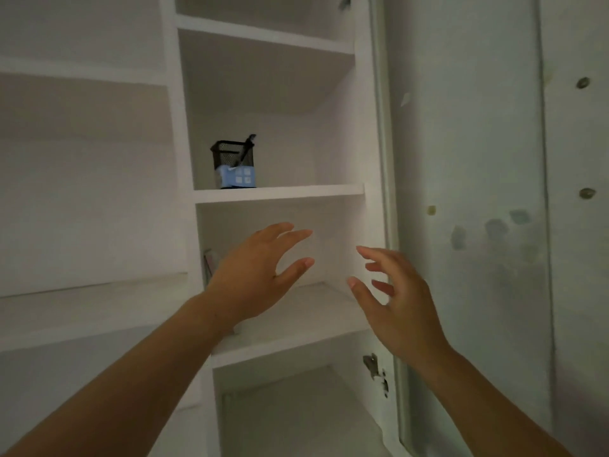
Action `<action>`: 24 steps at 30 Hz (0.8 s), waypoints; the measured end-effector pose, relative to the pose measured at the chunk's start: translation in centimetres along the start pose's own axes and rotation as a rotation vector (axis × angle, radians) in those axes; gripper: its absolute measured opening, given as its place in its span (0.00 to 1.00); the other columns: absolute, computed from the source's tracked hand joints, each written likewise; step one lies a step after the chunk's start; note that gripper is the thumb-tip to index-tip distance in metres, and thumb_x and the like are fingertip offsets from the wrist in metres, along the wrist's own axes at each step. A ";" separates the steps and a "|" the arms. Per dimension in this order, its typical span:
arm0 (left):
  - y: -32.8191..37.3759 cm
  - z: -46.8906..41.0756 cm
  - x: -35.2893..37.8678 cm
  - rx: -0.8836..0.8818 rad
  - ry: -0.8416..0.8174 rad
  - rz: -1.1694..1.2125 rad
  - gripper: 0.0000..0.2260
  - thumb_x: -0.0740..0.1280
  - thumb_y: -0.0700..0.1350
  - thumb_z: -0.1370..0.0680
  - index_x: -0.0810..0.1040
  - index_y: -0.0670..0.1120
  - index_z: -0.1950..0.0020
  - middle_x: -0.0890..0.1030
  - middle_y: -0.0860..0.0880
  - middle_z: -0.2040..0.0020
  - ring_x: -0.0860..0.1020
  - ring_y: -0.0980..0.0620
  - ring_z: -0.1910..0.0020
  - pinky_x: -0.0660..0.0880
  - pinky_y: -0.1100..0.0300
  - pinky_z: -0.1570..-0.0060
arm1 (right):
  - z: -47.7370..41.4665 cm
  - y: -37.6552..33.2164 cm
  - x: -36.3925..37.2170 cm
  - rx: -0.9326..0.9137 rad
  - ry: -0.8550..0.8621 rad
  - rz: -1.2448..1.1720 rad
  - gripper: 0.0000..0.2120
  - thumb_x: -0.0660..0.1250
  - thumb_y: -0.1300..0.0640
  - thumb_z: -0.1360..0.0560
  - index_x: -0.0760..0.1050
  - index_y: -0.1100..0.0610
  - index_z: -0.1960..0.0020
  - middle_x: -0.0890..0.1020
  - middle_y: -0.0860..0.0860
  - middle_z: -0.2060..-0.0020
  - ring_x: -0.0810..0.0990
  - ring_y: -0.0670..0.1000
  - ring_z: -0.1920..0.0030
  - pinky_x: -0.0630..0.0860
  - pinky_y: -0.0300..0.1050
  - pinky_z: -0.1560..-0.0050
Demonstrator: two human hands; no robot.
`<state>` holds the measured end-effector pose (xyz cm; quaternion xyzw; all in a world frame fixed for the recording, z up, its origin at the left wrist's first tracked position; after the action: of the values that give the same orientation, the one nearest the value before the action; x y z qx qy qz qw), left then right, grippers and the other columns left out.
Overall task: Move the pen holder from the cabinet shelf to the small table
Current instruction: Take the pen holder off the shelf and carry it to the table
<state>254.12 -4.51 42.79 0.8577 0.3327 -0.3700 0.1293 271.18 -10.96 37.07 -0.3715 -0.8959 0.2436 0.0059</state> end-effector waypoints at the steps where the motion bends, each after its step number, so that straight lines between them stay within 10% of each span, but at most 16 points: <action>1: -0.9 -0.2 -0.4 0.000 0.003 -0.015 0.26 0.50 0.64 0.27 0.59 0.61 0.29 0.61 0.54 0.27 0.60 0.54 0.29 0.58 0.57 0.34 | -0.8 -0.1 1.0 -0.010 -0.005 -0.003 0.18 0.67 0.53 0.27 0.70 0.48 0.38 0.73 0.41 0.42 0.72 0.39 0.44 0.71 0.29 0.45; 24: -13.9 -6.4 -7.3 -0.048 0.254 -0.334 0.24 0.60 0.57 0.25 0.61 0.58 0.30 0.60 0.51 0.26 0.60 0.50 0.29 0.63 0.50 0.36 | -17.1 -2.5 14.9 -0.296 -0.087 -0.045 0.20 0.69 0.55 0.28 0.71 0.54 0.37 0.74 0.51 0.43 0.74 0.48 0.47 0.73 0.41 0.50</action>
<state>244.71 5.39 52.82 0.8271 0.4925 -0.2673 0.0438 262.04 4.85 50.75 -0.3371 -0.9295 0.1245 -0.0825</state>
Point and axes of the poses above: each hand's wrist, its own z-axis away from the middle knuckle, its own x-axis out of the palm, y = z × x, the point moved 5 cm from there along -z, towards the middle knuckle
